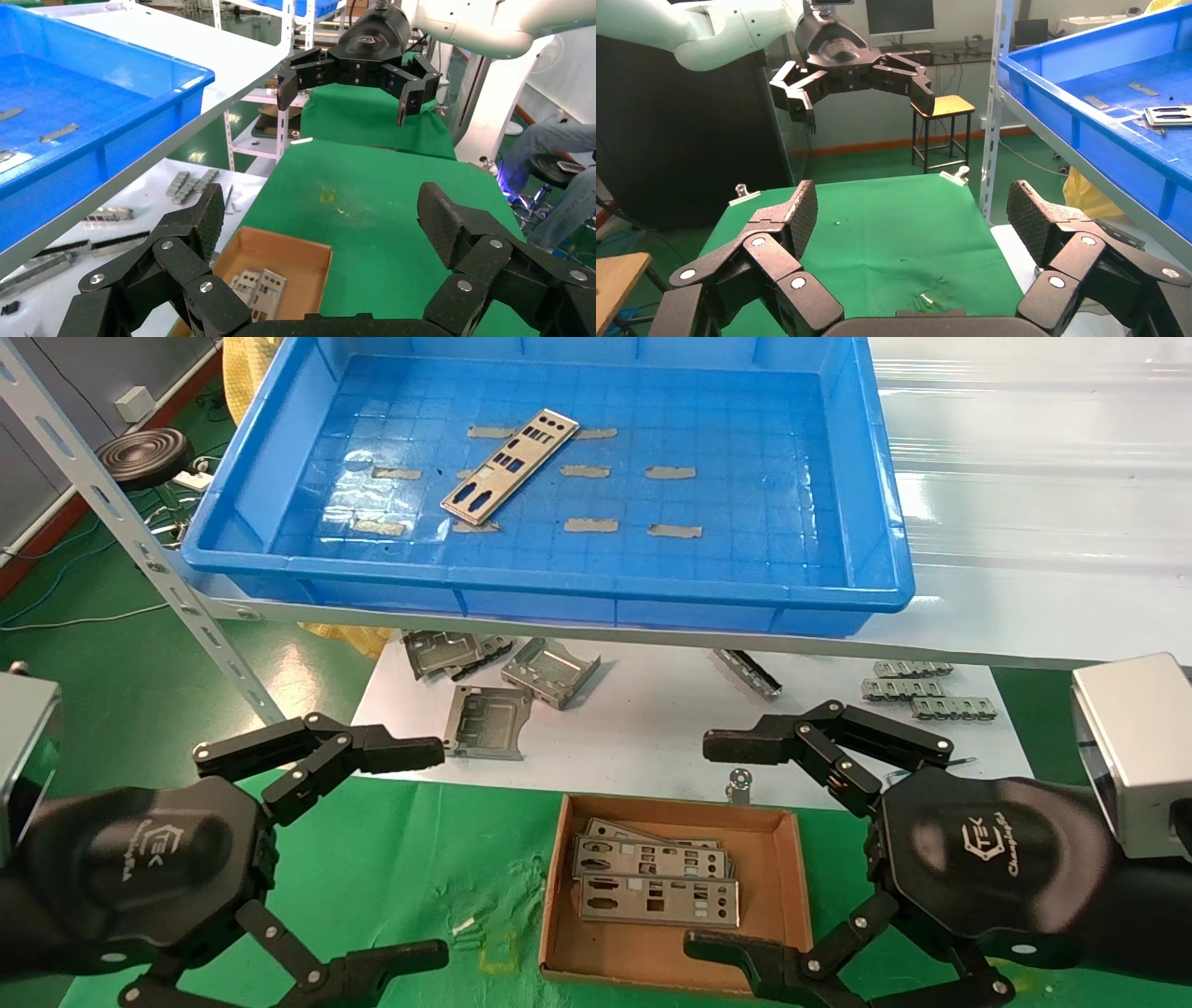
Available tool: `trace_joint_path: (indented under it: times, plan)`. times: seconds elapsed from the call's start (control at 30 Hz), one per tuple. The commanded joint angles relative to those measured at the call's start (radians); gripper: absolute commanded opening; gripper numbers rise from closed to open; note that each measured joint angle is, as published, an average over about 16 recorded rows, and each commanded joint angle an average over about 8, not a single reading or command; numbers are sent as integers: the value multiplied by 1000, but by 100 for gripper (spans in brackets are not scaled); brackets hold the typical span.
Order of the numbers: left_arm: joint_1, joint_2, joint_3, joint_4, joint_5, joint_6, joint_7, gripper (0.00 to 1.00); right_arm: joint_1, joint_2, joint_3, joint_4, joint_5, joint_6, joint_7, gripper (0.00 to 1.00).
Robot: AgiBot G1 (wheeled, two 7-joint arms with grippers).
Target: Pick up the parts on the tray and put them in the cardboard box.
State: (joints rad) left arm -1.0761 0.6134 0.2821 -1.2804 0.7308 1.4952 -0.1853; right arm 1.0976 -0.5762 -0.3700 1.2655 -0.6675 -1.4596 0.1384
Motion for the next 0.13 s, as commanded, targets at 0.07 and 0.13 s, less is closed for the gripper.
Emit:
trace_joint_path:
  times: [0.07,0.13]
  plan:
    - [0,0,0,0,0,0,0,100,0,0,0,0,0,0,0,100]
    - [0,0,0,0,0,0,0,100,0,0,0,0,0,0,0,100]
